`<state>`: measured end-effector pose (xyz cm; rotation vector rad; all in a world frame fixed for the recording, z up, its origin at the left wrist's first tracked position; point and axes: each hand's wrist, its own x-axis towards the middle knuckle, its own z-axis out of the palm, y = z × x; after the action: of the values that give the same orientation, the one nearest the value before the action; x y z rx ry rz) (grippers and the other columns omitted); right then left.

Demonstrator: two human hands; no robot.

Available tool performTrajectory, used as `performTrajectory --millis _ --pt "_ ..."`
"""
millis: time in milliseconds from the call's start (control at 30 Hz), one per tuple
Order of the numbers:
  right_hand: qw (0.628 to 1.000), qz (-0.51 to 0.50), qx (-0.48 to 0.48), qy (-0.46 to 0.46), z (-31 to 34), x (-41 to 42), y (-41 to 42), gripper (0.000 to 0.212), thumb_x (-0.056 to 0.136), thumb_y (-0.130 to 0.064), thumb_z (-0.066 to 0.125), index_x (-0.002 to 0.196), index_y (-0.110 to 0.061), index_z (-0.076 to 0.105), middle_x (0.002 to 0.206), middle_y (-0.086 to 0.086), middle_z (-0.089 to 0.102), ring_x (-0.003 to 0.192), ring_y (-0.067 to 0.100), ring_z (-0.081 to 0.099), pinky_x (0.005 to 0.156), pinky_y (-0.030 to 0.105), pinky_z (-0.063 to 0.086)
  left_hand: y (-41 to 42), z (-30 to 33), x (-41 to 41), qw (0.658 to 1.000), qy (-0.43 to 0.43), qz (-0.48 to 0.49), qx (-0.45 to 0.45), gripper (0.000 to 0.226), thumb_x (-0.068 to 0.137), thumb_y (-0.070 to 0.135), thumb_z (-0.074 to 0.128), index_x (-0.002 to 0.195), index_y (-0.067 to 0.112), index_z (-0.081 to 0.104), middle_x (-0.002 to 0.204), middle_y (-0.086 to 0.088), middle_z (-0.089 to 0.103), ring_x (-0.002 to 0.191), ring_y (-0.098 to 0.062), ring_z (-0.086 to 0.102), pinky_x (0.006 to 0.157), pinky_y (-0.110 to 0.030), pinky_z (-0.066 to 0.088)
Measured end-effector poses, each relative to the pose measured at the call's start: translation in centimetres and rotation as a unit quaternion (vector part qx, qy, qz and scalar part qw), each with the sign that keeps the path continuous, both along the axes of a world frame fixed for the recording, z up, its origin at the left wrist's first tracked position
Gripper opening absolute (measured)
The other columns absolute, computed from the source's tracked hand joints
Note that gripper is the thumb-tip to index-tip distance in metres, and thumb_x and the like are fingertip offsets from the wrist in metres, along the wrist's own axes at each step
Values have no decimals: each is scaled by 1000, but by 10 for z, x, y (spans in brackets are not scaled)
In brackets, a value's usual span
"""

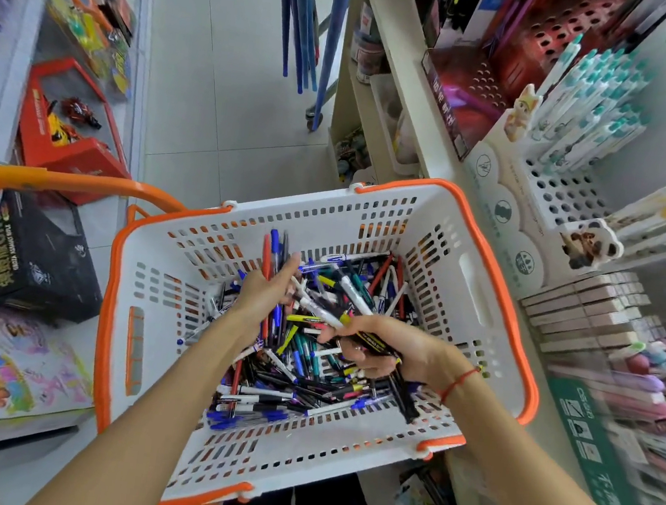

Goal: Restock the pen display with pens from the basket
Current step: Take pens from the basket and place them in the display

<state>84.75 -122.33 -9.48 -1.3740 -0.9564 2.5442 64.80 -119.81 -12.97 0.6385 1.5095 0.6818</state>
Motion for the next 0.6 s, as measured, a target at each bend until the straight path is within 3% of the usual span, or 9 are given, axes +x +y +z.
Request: performTrajectory --millis 100,167,300,400,467,533,600 --pt "995 89 22 -39 11 5 16 24 100 -17 41 98 -10 64 60 -3 43 35 5 26 36 16 20 6 17 -4 982 -66 -131 -116 41 77 48 71 89 12 56 61 2 51 46 -8 39 43 -19 40" --pt "992 107 39 -48 16 11 27 26 98 -18 43 80 -9 59 53 -3 42 36 6 27 39 16 22 4 26 -6 954 -110 -207 -187 34 81 39 73 94 12 57 53 6 43 41 -4 32 37 -14 32" --pt "989 70 50 -122 12 21 40 21 98 -19 52 82 -7 59 60 3 53 41 10 38 47 22 32 -3 28 -3 923 -167 -274 -214 27 83 31 71 90 9 58 59 5 47 42 -2 34 37 -10 29" --pt "974 33 103 -199 11 10 43 27 99 -15 51 73 -7 56 53 0 54 39 7 39 42 16 29 -8 33 7 916 -166 -292 -218 23 82 20 72 97 6 61 68 -2 61 48 -5 52 35 -11 34" --pt "969 23 137 -206 12 -4 43 26 98 -11 49 73 -8 53 55 2 52 41 8 38 40 15 27 -11 35 13 916 -151 -304 -214 4 85 11 70 86 8 67 76 -4 69 64 -7 64 38 -11 36" --pt "971 9 150 -187 11 -12 44 20 98 -11 47 79 -7 52 56 4 50 41 9 38 39 15 28 -13 33 17 925 -146 -296 -191 9 84 16 71 75 13 72 79 0 72 71 -6 63 46 -13 37" --pt "979 -56 130 -146 8 -12 45 21 100 -13 48 80 -8 52 54 1 51 41 8 41 41 16 29 -15 31 16 944 -136 -259 -155 17 80 31 74 75 15 74 73 3 69 64 -5 57 54 -18 37"
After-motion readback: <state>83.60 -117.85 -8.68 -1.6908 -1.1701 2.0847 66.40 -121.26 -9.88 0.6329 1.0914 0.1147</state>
